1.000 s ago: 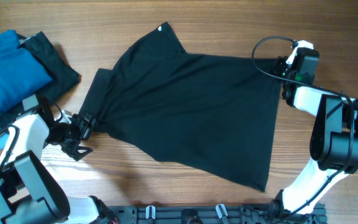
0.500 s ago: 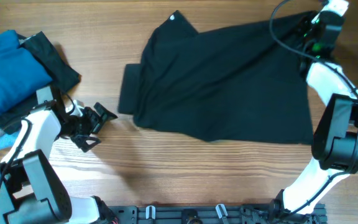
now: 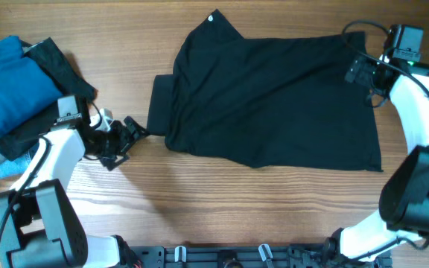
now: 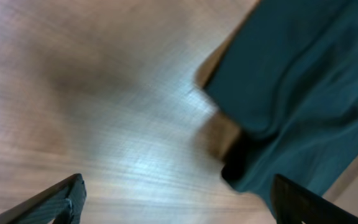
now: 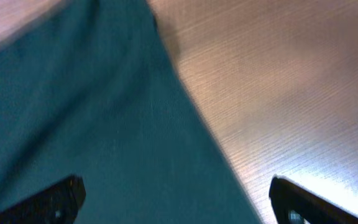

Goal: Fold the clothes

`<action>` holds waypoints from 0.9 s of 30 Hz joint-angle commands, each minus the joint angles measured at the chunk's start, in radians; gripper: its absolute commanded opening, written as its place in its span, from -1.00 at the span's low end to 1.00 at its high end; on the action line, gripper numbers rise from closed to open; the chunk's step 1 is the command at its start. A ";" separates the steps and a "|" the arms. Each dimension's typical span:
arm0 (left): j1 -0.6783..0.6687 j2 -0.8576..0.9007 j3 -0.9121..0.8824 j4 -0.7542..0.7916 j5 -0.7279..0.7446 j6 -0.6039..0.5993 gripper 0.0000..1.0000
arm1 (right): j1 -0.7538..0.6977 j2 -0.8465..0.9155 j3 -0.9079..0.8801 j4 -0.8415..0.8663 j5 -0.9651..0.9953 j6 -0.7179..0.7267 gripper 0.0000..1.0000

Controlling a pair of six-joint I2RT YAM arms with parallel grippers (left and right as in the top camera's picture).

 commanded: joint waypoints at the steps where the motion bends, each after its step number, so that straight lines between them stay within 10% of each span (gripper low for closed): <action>1: -0.072 -0.014 0.008 0.099 0.017 0.008 0.83 | 0.003 -0.041 0.005 -0.213 -0.153 0.026 0.99; 7: -0.188 -0.014 0.008 0.108 0.017 0.008 0.66 | 0.004 -0.039 -0.065 -0.427 -0.174 0.099 0.99; 27: -0.422 0.060 0.007 0.105 -0.049 -0.078 0.75 | 0.003 -0.039 -0.264 -0.378 -0.196 0.249 1.00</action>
